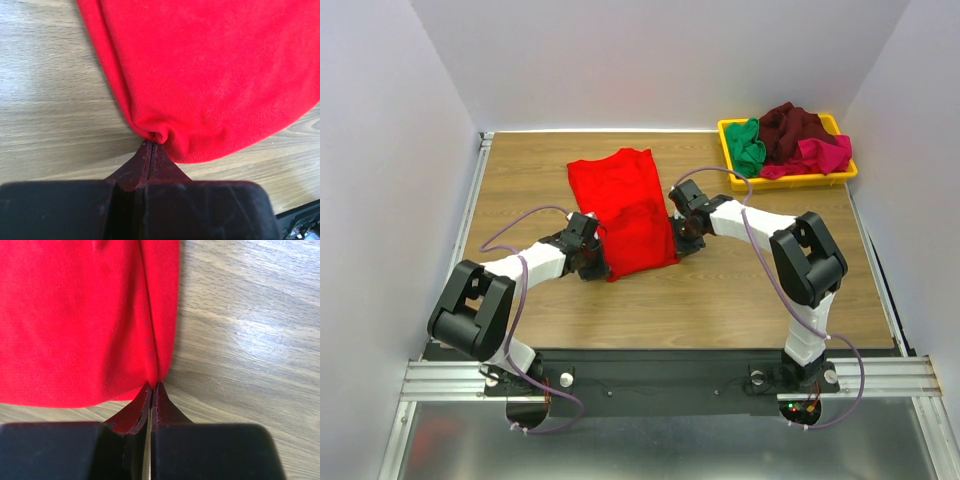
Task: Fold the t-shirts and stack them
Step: Fold the tshirt
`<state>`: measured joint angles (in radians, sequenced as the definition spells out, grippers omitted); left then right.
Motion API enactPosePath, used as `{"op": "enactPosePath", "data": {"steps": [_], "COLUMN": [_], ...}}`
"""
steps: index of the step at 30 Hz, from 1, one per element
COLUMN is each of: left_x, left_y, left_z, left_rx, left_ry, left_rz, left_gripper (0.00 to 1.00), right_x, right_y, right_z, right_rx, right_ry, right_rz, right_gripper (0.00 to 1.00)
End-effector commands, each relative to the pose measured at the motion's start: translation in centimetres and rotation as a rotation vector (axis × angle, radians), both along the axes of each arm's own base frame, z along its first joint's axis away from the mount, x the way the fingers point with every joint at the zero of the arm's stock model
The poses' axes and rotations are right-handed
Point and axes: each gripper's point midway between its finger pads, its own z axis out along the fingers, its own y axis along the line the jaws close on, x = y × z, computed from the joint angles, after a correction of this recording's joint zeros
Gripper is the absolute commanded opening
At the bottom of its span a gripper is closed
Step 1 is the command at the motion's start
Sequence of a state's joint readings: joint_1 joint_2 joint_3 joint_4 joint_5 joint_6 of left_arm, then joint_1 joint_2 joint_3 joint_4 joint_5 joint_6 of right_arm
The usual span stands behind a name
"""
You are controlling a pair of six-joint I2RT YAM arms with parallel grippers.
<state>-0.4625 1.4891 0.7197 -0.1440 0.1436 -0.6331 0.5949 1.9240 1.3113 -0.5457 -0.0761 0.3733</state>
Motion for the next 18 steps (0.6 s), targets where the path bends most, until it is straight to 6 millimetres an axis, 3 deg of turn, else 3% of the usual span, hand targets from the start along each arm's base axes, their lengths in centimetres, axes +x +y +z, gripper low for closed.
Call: {"op": "enactPosePath", "data": {"steps": [1,8,11,18], "left_x": [-1.4,-2.8,-4.0,-7.5], "left_y": [0.5,0.3,-0.4,-2.0], "left_z": [-0.6,2.5,4.2,6.6], "left_rx": [0.026,-0.009,-0.067,-0.191], "left_ry": [0.043,0.036,0.040,0.101], "left_rz": [-0.045,-0.107,-0.140,-0.200], "left_gripper": [0.00,0.00,0.00,0.00], "right_x": [-0.5,-2.1,-4.0,-8.7], "right_y": [0.1,-1.0,-2.4,-3.4], "right_z": [2.6,5.9,7.3,9.9], "right_rx": [0.027,-0.010,-0.046,-0.026], "right_ry": [-0.017,0.018,0.066,0.222], "right_rz": [0.028,0.081,0.103,0.156], "right_gripper": [0.00,0.00,0.00,0.00]}}
